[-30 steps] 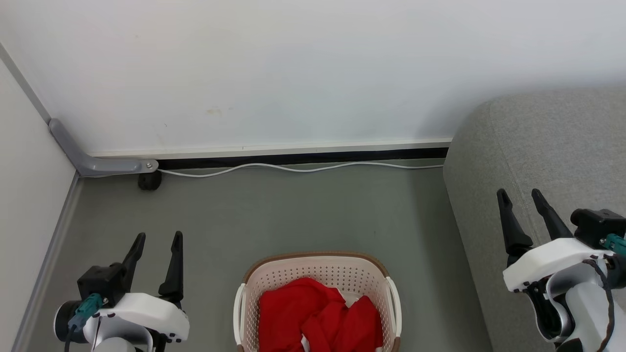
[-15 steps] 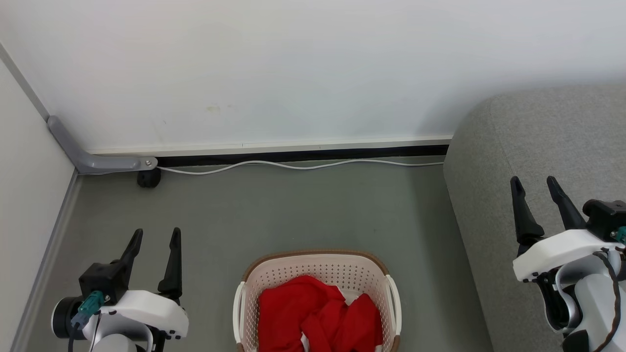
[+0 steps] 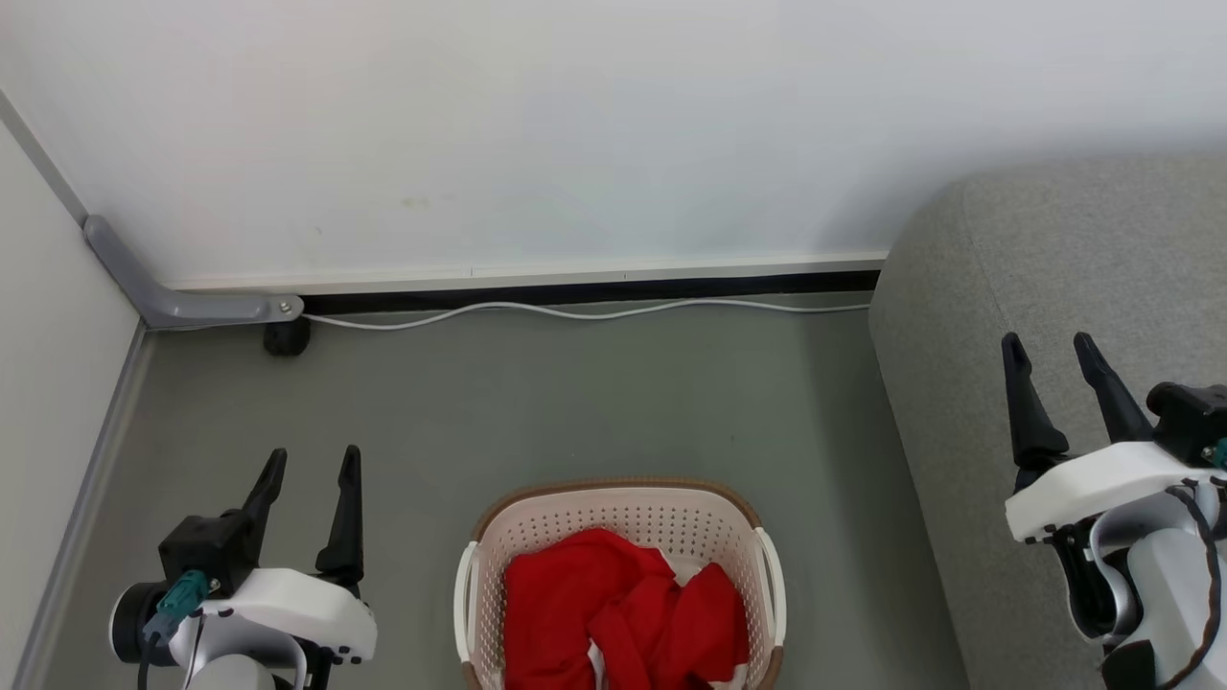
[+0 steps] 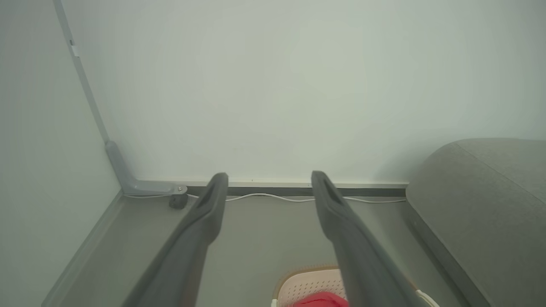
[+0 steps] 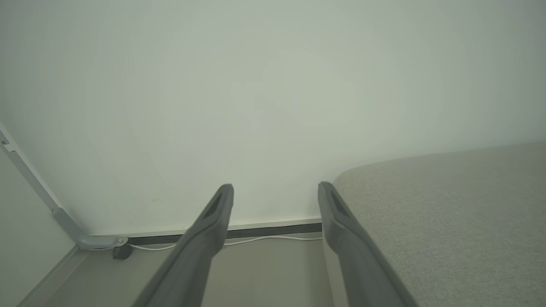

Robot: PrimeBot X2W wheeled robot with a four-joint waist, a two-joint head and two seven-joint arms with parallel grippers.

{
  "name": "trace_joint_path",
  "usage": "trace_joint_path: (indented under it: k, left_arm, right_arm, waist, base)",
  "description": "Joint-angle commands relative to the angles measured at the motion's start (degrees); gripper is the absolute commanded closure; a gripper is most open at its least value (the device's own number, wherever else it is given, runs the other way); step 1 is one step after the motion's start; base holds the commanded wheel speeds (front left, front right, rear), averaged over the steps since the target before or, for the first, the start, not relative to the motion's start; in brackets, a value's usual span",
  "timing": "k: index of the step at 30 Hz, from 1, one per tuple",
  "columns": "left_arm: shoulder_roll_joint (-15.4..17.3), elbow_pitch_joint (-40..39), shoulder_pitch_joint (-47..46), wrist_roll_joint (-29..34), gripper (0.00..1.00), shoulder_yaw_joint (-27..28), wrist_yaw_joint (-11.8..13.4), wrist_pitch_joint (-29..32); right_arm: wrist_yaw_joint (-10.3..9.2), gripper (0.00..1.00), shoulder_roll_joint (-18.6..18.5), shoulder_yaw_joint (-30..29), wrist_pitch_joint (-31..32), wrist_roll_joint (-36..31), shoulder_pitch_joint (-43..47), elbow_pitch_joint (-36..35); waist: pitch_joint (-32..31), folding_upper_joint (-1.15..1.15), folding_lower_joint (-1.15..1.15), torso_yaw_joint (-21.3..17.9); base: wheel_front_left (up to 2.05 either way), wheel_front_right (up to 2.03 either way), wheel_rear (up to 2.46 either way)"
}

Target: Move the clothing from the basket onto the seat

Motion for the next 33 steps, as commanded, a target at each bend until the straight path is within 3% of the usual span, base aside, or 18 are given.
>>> trace_joint_path:
  k: [1, 15, 33]
  left_arm:
    - [0.8, -1.5, -2.6, -0.5, 0.0, 1.3, -0.2, -0.6]
    - [0.2, -0.6, -7.5, -3.1, 0.0, -1.4, 0.1, -0.6]
    - [0.2, 3.3, -18.3, -13.0, 0.0, -17.5, 3.6, -0.6]
  right_arm:
    - [0.25, 0.0, -0.4, 0.6, -0.8, -1.0, -1.8, -2.3]
    - [0.25, 0.0, -0.7, -0.8, -0.8, -2.5, -5.7, -10.8]
    - [0.25, 0.0, -0.9, -0.3, -0.8, -2.5, -14.7, -18.7]
  waist:
    - [1.2, 0.0, 0.0, 0.0]
    - [13.6, 0.0, 0.0, 0.5]
    - [33.5, 0.0, 0.0, -1.0]
  base:
    - [0.0, 0.0, 0.0]
    - [0.0, 0.0, 0.0]
    - [0.0, 0.0, 0.0]
